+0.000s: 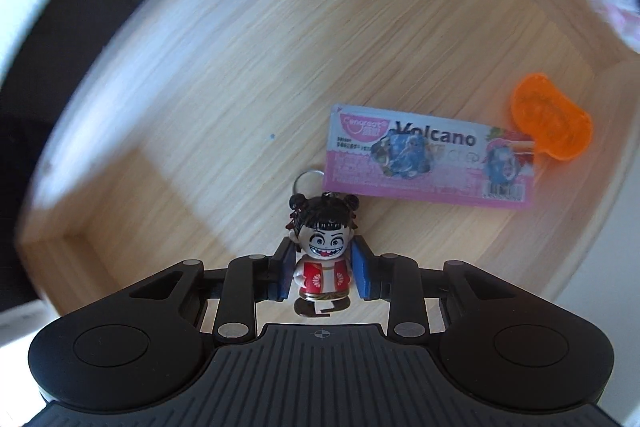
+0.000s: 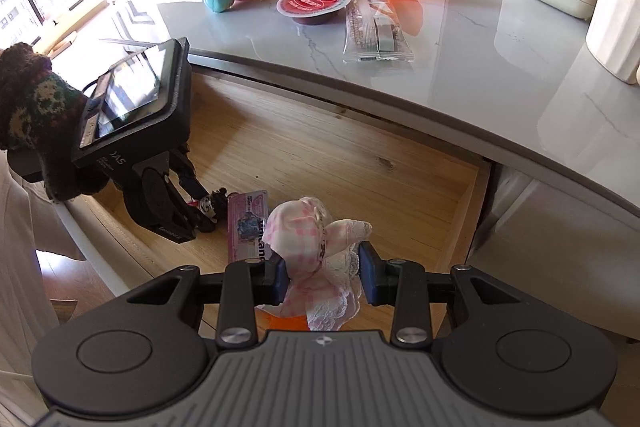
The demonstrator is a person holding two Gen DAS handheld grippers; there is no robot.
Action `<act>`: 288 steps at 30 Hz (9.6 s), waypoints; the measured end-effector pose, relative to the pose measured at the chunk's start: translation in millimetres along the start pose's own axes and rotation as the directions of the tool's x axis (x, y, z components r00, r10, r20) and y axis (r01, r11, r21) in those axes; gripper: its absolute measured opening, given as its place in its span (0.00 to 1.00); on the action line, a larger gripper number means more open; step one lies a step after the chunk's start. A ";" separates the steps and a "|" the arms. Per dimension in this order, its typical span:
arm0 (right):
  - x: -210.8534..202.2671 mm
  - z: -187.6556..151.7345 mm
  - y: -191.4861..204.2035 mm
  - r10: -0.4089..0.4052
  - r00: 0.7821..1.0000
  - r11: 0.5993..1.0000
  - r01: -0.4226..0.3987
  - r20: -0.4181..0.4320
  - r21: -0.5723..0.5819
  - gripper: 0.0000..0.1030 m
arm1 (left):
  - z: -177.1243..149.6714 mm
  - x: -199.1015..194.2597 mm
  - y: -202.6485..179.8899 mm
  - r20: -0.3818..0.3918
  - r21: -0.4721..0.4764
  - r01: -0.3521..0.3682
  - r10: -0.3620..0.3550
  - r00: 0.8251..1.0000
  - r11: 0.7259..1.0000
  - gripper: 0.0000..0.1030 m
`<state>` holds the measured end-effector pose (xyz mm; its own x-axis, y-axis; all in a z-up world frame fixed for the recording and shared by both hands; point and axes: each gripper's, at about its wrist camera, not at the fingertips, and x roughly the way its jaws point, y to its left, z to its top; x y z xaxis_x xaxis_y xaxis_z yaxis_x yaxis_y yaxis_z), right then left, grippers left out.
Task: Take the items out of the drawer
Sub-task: 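Grasp the doll keychain in the drawer with the left tool, then place the doll keychain on the countertop with the left tool while the right tool places the pink cloth, then release the doll keychain and pull both tools back from the countertop, then lower the left tool into the drawer toward the pink Volcano box, then close the left tool on the pink Volcano box in the drawer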
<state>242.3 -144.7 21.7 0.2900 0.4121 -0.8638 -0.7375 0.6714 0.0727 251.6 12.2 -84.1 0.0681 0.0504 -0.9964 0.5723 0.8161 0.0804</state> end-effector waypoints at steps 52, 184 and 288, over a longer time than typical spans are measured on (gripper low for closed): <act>-11.5 133.0 23.9 -0.197 0.922 0.980 0.187 0.332 0.062 0.83 | -53.9 -124.8 152.2 0.737 -0.534 0.216 0.325 0.593 0.818 0.33; -29.8 15.6 -90.3 0.030 0.995 0.927 -0.061 0.091 0.370 1.00 | 41.4 -6.2 -79.8 0.359 0.506 -0.138 -0.062 0.931 0.851 0.26; -39.4 13.4 -93.9 -0.039 0.992 0.920 -0.012 0.122 0.392 1.00 | 85.9 -9.4 -90.6 0.361 0.208 0.072 -0.145 0.921 0.975 0.18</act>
<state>308.2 -215.8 55.6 0.3908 0.4574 -0.7988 -0.4426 0.8543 0.2726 269.3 -111.7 -79.7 0.2748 -0.2796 -0.9199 0.7335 0.6796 0.0126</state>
